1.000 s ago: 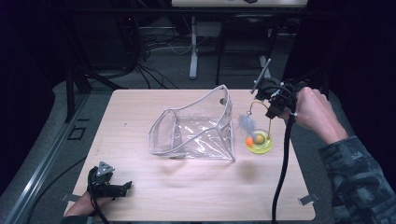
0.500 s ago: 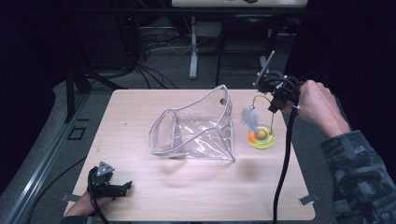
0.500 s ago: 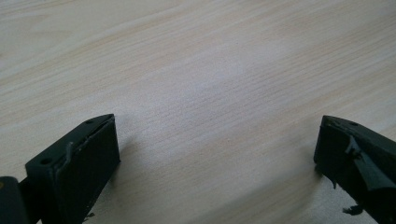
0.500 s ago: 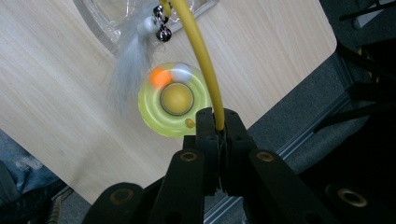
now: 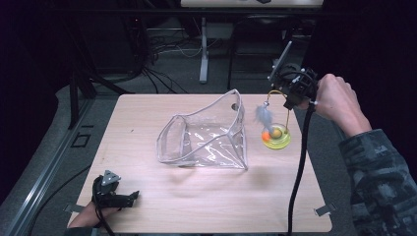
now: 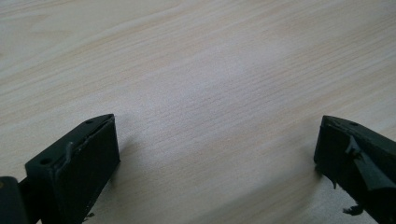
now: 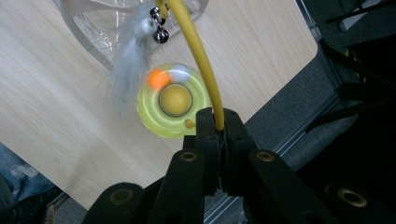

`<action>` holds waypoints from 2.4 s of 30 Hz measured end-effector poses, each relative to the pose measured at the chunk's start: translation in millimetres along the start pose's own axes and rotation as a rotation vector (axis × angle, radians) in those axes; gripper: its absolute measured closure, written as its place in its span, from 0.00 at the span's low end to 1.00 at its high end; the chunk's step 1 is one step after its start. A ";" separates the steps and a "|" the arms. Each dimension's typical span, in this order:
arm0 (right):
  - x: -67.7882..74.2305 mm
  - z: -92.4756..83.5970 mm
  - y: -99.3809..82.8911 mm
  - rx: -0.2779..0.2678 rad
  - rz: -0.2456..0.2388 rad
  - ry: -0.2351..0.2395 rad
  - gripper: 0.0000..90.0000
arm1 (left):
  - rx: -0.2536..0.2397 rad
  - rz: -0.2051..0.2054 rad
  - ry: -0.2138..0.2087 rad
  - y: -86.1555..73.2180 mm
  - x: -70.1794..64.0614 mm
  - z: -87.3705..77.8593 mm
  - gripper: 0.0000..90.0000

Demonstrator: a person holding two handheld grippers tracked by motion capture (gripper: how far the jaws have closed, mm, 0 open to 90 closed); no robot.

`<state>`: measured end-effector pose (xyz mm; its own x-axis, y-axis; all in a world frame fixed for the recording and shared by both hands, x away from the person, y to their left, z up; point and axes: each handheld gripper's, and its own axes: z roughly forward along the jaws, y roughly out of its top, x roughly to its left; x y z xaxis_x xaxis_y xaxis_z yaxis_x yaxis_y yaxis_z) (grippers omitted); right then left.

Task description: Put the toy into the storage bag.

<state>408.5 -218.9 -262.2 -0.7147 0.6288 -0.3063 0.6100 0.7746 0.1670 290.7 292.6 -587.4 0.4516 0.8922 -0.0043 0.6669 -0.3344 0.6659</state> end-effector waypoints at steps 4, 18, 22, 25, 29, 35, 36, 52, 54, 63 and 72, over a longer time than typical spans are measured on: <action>-4.0 -4.0 2.6 -0.005 0.007 -0.009 0.98 | 0.000 0.000 0.000 0.0 -0.1 0.1 0.00; -8.0 -16.8 12.4 -0.019 0.005 -0.038 0.98 | -0.001 0.003 -0.001 0.2 0.1 0.2 0.00; -10.1 -19.3 16.5 -0.017 0.004 -0.031 0.98 | -0.001 0.003 -0.002 0.2 0.0 0.2 0.00; -11.1 -21.6 19.8 -0.022 0.010 -0.033 0.98 | -0.001 0.003 -0.002 0.2 0.0 0.2 0.00; -12.7 -27.0 23.6 -0.019 0.005 -0.042 0.98 | -0.001 0.004 -0.002 0.3 0.0 0.2 0.00; -15.4 -39.1 29.5 -0.032 0.008 -0.065 0.98 | 0.000 0.005 -0.002 0.3 0.0 0.2 0.00; -15.9 -40.7 30.3 -0.030 0.002 -0.067 0.98 | -0.001 0.004 -0.003 0.3 -0.1 0.2 0.00; -17.8 -63.6 44.7 -0.061 -0.010 -0.106 0.98 | -0.001 0.005 -0.004 0.3 -0.1 0.3 0.00; -17.7 -65.5 46.8 -0.070 -0.006 -0.104 0.98 | -0.001 0.005 -0.004 0.3 -0.1 0.3 0.00; -13.6 -78.2 58.5 -0.097 -0.017 -0.116 0.98 | 0.000 0.005 -0.006 0.3 -0.2 0.3 0.00; -7.6 -89.5 69.1 -0.112 -0.031 -0.132 0.98 | 0.000 0.004 -0.006 0.3 -0.2 0.3 0.00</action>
<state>425.5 -164.0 -164.5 -0.6767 0.5962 -0.4320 0.5413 0.8006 0.2570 291.0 292.2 -587.5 0.4580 0.8889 -0.0056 0.6647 -0.3382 0.6662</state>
